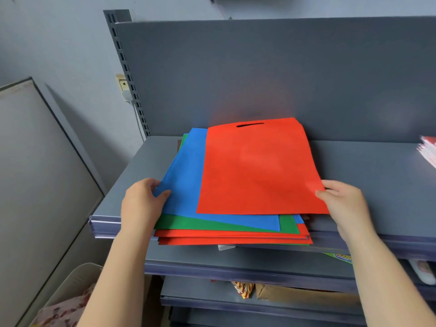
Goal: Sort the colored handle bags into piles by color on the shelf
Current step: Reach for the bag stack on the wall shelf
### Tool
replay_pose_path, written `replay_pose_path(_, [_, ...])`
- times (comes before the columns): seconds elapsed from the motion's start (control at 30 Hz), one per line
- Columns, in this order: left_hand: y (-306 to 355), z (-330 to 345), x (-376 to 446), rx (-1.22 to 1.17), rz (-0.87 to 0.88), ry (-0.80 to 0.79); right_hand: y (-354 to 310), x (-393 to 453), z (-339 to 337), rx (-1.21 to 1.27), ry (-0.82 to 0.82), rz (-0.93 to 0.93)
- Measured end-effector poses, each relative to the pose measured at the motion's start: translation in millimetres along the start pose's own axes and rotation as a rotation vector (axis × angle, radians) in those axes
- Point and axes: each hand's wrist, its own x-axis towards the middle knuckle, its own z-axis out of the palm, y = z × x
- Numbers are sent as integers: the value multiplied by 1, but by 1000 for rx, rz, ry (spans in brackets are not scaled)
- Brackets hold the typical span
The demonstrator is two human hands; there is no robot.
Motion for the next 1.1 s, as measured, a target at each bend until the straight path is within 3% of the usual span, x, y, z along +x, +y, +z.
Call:
replay_pose_path(0.23, [7,-18,-29,-139,108,145,-10,-16,2,64,-154,14])
replay_pose_path(0.4, [14,-33,-72,-381,-14,298,-12,-32,-8,95,-136,-90])
replay_pose_path(0.53, [19,-45,-120,-520,-53,474,-14,-51,-19,262,-177,-57])
replay_pose_path(0.7, [5,-54,-176,-555,-96,623,-19,-79,-32,488,-331,48])
replay_pose_path(1.1, [-22,-111,-332,-590,-119,1086,-17,-164,-14,688,-672,194])
